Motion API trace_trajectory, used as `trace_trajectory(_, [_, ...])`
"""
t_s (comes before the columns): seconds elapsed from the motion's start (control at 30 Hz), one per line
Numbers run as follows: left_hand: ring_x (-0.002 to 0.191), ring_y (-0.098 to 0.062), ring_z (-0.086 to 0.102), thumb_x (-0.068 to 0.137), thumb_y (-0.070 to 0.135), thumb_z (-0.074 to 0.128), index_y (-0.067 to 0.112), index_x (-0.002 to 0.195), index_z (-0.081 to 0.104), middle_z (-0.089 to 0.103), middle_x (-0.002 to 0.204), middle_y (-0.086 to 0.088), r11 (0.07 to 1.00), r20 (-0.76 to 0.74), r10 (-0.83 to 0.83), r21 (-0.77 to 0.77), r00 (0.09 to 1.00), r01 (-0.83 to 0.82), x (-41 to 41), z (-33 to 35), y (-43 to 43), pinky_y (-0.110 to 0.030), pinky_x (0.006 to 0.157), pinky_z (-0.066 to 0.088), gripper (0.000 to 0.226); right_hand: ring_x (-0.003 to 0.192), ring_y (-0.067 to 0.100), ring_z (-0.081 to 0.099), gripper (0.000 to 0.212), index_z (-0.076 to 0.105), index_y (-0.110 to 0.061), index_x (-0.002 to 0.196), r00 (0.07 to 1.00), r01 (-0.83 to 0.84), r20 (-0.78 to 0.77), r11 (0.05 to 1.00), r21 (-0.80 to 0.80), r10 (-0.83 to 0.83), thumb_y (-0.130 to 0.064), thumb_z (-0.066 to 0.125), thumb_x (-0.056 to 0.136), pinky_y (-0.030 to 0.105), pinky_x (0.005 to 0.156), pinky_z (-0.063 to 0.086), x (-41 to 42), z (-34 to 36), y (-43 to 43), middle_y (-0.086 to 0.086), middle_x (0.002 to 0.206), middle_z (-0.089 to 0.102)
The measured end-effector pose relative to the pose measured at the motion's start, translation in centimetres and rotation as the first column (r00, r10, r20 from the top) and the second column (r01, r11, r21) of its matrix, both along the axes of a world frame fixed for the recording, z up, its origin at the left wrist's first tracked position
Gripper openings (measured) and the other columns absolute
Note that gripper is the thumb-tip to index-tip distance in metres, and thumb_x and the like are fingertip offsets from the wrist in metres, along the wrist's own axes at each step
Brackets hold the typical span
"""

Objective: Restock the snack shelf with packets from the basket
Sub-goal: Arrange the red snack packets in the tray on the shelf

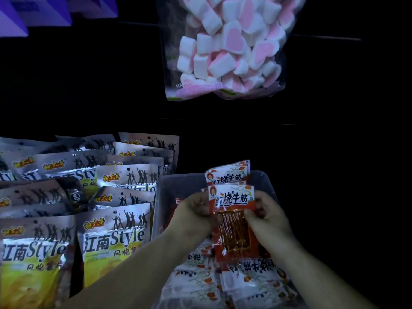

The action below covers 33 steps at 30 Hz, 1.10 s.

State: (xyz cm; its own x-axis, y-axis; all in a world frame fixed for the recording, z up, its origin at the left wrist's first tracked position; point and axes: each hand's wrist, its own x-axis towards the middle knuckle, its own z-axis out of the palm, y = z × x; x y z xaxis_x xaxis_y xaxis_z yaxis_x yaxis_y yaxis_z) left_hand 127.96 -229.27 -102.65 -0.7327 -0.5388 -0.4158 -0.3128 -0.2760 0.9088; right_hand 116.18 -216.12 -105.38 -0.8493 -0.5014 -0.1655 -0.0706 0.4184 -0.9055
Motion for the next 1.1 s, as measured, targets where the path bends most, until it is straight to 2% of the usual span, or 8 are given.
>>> trace_trajectory(0.23, [0.096, -0.024, 0.075, 0.089, -0.009, 0.069, 0.006, 0.103, 0.071, 0.079, 0.094, -0.007, 0.993, 0.037, 0.117, -0.034, 0.992, -0.116, -0.7, -0.8, -0.3, -0.045, 0.090, 0.061, 0.020, 0.093, -0.003, 0.067, 0.050, 0.052, -0.041, 0.129, 0.997, -0.026, 0.075, 0.997, -0.067, 0.031, -0.002, 0.061, 0.100, 0.011, 0.073, 0.052, -0.6, 0.3, -0.1, -0.013, 0.100, 0.073])
trace_trajectory(0.3, [0.094, -0.025, 0.076, 0.093, -0.009, 0.065, 0.004, 0.106, 0.073, 0.079, 0.095, -0.011, 0.993, 0.027, 0.114, 0.003, 0.993, -0.114, -0.6, -0.6, -0.6, -0.041, 0.084, 0.063, 0.020, 0.099, 0.005, 0.067, 0.046, 0.058, -0.041, 0.123, 0.996, 0.008, 0.093, 0.997, -0.071, -0.001, -0.002, 0.061, 0.099, 0.023, 0.083, 0.054, -0.8, 0.1, -0.1, -0.014, 0.096, 0.073])
trace_trajectory(0.4, [0.088, -0.032, 0.075, 0.095, -0.011, 0.060, 0.002, 0.108, 0.071, 0.076, 0.095, -0.020, 0.990, 0.018, 0.142, 0.025, 0.990, -0.142, -0.5, -0.3, -0.7, -0.035, 0.062, 0.063, 0.021, 0.091, 0.007, 0.071, 0.039, 0.063, -0.037, 0.120, 0.991, 0.041, 0.131, 0.994, -0.102, -0.027, -0.005, 0.063, 0.099, 0.028, 0.077, 0.054, -0.8, 0.3, 0.0, -0.014, 0.091, 0.075])
trace_trajectory(0.5, [0.088, -0.029, 0.075, 0.096, -0.011, 0.057, 0.005, 0.107, 0.070, 0.078, 0.096, -0.017, 0.991, 0.013, 0.133, 0.017, 0.991, -0.134, -0.5, -0.2, -0.8, -0.047, 0.072, 0.064, 0.023, 0.085, 0.006, 0.072, 0.045, 0.058, -0.043, 0.126, 0.996, 0.050, 0.085, 0.990, -0.131, -0.039, -0.009, 0.066, 0.098, 0.031, 0.077, 0.055, -0.7, 0.5, 0.1, -0.007, 0.088, 0.076])
trace_trajectory(0.63, [0.079, -0.024, 0.075, 0.097, -0.008, 0.058, 0.012, 0.110, 0.068, 0.078, 0.094, -0.017, 0.991, -0.004, 0.128, 0.050, 0.992, -0.128, -0.6, 0.2, -0.8, -0.033, 0.058, 0.062, 0.025, 0.086, 0.011, 0.071, 0.051, 0.058, -0.044, 0.135, 0.999, 0.020, 0.030, 0.991, -0.130, -0.016, -0.008, 0.064, 0.099, 0.029, 0.078, 0.057, -0.7, 0.2, 0.4, -0.002, 0.088, 0.072])
trace_trajectory(0.8, [0.070, -0.021, 0.065, 0.099, -0.005, 0.057, 0.012, 0.106, 0.067, 0.075, 0.099, -0.019, 0.989, 0.033, 0.147, 0.010, 0.988, -0.148, -0.8, 0.0, -0.9, -0.038, 0.063, 0.059, 0.022, 0.110, -0.006, 0.060, 0.090, 0.019, -0.051, 0.157, 0.987, -0.136, 0.077, 0.990, -0.031, 0.138, -0.005, 0.068, 0.096, 0.021, 0.091, 0.045, -0.5, 0.1, 0.4, -0.017, 0.121, 0.068])
trace_trajectory(0.93, [0.048, -0.008, 0.058, 0.101, -0.002, 0.054, 0.004, 0.107, 0.065, 0.073, 0.086, -0.012, 0.985, 0.039, 0.170, 0.016, 0.985, -0.171, -0.9, 0.4, -1.1, -0.017, 0.033, 0.037, 0.014, 0.118, 0.000, 0.060, 0.086, 0.022, -0.051, 0.157, 0.978, -0.135, 0.155, 0.989, -0.051, 0.142, -0.008, 0.067, 0.098, 0.027, 0.089, 0.050, -0.6, -0.2, 0.3, -0.022, 0.136, 0.062])
trace_trajectory(1.1, [0.083, -0.027, 0.075, 0.105, 0.008, 0.052, 0.012, 0.117, 0.065, 0.078, 0.100, -0.009, 0.977, -0.037, 0.183, 0.114, 0.982, -0.178, -0.9, 0.3, -1.4, -0.035, 0.056, 0.061, 0.018, 0.100, -0.002, 0.070, 0.087, 0.036, -0.062, 0.145, 0.976, -0.187, 0.097, 0.978, -0.096, 0.196, -0.012, 0.079, 0.089, 0.024, 0.077, 0.057, -0.7, 0.0, 0.7, -0.014, 0.113, 0.073])
